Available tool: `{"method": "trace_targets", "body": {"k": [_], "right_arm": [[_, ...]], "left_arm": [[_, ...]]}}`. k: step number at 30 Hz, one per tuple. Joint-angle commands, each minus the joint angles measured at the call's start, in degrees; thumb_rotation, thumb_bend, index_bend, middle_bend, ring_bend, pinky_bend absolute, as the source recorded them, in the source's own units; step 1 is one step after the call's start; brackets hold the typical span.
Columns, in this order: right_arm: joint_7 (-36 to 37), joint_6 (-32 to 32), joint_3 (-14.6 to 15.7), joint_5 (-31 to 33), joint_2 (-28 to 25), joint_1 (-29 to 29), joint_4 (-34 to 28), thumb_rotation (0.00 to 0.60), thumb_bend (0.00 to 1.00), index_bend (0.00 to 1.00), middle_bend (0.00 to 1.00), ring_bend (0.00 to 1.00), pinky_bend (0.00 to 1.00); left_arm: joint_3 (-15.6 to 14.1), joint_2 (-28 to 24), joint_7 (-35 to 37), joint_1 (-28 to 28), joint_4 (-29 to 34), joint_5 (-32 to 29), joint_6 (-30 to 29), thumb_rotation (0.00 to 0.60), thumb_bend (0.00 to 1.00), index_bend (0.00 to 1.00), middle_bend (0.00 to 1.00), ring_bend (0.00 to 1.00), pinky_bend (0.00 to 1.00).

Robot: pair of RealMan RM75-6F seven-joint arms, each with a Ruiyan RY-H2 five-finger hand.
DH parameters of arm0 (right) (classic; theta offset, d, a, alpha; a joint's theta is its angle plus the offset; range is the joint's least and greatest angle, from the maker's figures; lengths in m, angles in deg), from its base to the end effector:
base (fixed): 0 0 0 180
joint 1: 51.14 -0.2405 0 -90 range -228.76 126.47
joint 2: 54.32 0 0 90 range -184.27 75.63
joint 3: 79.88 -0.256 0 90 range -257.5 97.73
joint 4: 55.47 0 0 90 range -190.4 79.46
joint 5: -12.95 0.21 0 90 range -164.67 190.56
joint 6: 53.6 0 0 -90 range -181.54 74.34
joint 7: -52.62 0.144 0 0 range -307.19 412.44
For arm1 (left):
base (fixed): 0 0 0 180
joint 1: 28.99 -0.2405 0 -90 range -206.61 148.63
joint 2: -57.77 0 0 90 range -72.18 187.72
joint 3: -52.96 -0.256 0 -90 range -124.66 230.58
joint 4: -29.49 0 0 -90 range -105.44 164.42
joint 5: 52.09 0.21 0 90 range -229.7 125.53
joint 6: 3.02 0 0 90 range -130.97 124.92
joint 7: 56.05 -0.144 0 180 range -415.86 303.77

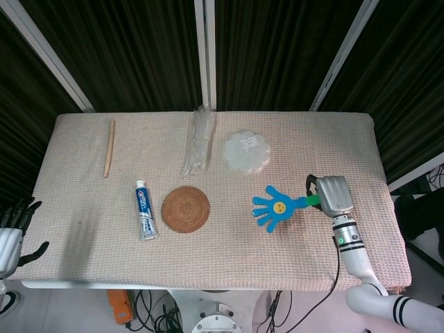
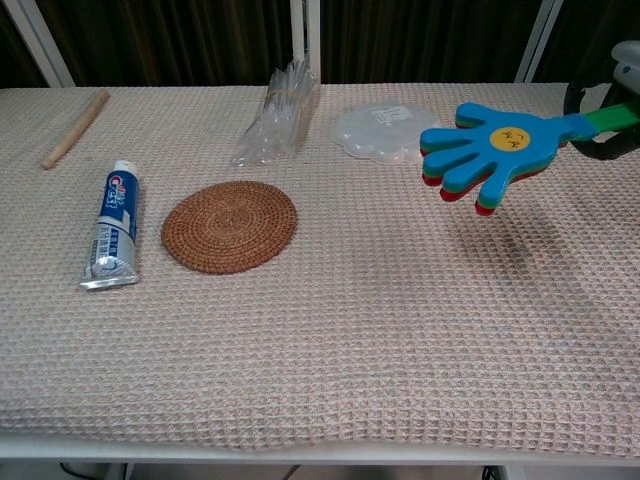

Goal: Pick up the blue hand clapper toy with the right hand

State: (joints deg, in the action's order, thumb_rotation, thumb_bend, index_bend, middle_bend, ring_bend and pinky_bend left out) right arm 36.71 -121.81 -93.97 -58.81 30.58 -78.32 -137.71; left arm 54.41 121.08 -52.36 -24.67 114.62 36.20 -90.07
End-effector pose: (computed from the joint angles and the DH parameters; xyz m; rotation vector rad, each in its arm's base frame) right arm -0.2276 -0.3252 0.0542 1.5074 -0.8637 0.9644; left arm -0.3323 0.1747 0.1758 -1.4236 -0.8256 -0.8691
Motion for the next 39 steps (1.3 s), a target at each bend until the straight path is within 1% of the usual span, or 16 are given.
{"method": "trace_targets", "body": {"k": [1, 4, 5, 8, 11, 13, 15, 20, 22, 24, 25, 28, 31, 33, 36, 39], "right_arm": [[35.18, -3.13, -7.62, 3.53, 0.17, 2.28, -5.15, 0.600, 0.95, 1.00, 1.00, 1.00, 1.00], [48.61, 0.06, -11.01, 6.52, -1.72, 3.61, -8.66, 0.600, 0.96, 1.00, 1.00, 1.00, 1.00], [51.05, 0.87, -11.81, 7.45, -2.29, 3.92, -9.33, 0.600, 0.96, 1.00, 1.00, 1.00, 1.00], [56.36, 3.59, -13.15, 9.34, -4.03, 4.64, -11.25, 0.600, 0.96, 1.00, 1.00, 1.00, 1.00], [58.99, 6.46, -13.00, 9.76, -5.44, 4.86, -12.10, 0.600, 0.97, 1.00, 1.00, 1.00, 1.00], [56.54, 6.35, -11.74, 8.35, -5.29, 4.44, -10.90, 0.600, 0.98, 1.00, 1.00, 1.00, 1.00], [51.69, 5.61, -10.07, 6.75, -4.89, 3.74, -9.30, 0.600, 0.98, 1.00, 1.00, 1.00, 1.00], [31.99, 0.67, -4.94, -0.97, -3.21, 1.09, -3.27, 0.600, 0.99, 1.00, 1.00, 1.00, 1.00], [24.83, -0.13, -2.87, -3.40, -2.78, 0.28, -1.26, 0.600, 0.99, 1.00, 1.00, 1.00, 1.00], [18.18, 0.78, -1.19, -4.35, -3.50, -0.51, -0.60, 0.600, 0.99, 1.00, 1.00, 1.00, 1.00], [13.00, 1.61, -0.15, -4.55, -4.16, -1.05, -0.35, 0.600, 0.99, 1.00, 1.00, 1.00, 1.00], [4.59, 3.40, 0.98, -2.81, -5.39, -1.72, -2.18, 0.600, 0.99, 1.00, 1.00, 1.00, 1.00], [1.30, 3.98, 0.99, -0.80, -6.27, -1.90, -4.18, 0.600, 0.99, 1.00, 1.00, 1.00, 1.00], [1.01, 3.91, 0.78, 0.02, -6.52, -1.88, -4.94, 0.600, 0.99, 1.00, 1.00, 1.00, 1.00], [5.41, 2.80, -0.50, 0.82, -6.27, -1.36, -6.08, 0.600, 0.99, 1.00, 1.00, 1.00, 1.00], [14.50, 1.30, -2.72, 1.76, -5.43, -0.32, -6.93, 0.600, 0.99, 1.00, 1.00, 1.00, 1.00]], "left_arm": [[0.00, 0.02, 0.02, 0.03, -0.03, 0.02, 0.02, 0.600, 0.21, 0.11, 0.04, 0.00, 0.10], [0.02, -0.02, 0.10, 0.02, -0.10, -0.02, 0.02, 0.600, 0.21, 0.11, 0.04, 0.00, 0.10], [0.04, -0.04, 0.14, 0.02, -0.13, -0.04, 0.02, 0.600, 0.21, 0.11, 0.04, 0.00, 0.10], [0.06, -0.05, 0.28, 0.05, -0.23, -0.06, 0.05, 0.600, 0.21, 0.11, 0.04, 0.00, 0.10], [0.03, 0.09, 0.40, 0.12, -0.39, -0.06, 0.21, 0.600, 0.21, 0.11, 0.04, 0.00, 0.10], [0.03, 0.18, 0.47, 0.16, -0.46, -0.05, 0.27, 0.600, 0.21, 0.11, 0.04, 0.00, 0.10], [0.03, 0.21, 0.50, 0.18, -0.51, -0.03, 0.27, 0.600, 0.21, 0.11, 0.04, 0.00, 0.10], [0.01, 0.22, 0.78, 0.12, -0.72, -0.17, 0.32, 0.600, 0.21, 0.11, 0.04, 0.00, 0.10], [-0.04, 0.28, 1.01, 0.13, -0.86, -0.16, 0.40, 0.600, 0.21, 0.11, 0.04, 0.00, 0.10], [-0.07, 0.35, 1.13, 0.12, -0.98, -0.15, 0.42, 0.600, 0.21, 0.11, 0.04, 0.00, 0.10], [-0.08, 0.40, 1.20, 0.13, -1.04, -0.14, 0.44, 0.600, 0.21, 0.11, 0.04, 0.00, 0.10], [-0.12, 0.42, 1.29, 0.09, -1.11, -0.14, 0.43, 0.600, 0.21, 0.11, 0.04, 0.00, 0.10], [-0.14, 0.43, 1.34, 0.02, -1.13, -0.18, 0.37, 0.600, 0.21, 0.11, 0.04, 0.00, 0.10], [-0.17, 0.42, 1.32, 0.00, -1.14, -0.17, 0.36, 0.600, 0.21, 0.11, 0.04, 0.00, 0.10], [-0.16, 0.38, 1.30, -0.04, -1.13, -0.19, 0.31, 0.600, 0.21, 0.11, 0.04, 0.00, 0.10], [-0.13, 0.38, 1.23, -0.03, -1.10, -0.19, 0.28, 0.600, 0.21, 0.11, 0.04, 0.00, 0.10]]}}
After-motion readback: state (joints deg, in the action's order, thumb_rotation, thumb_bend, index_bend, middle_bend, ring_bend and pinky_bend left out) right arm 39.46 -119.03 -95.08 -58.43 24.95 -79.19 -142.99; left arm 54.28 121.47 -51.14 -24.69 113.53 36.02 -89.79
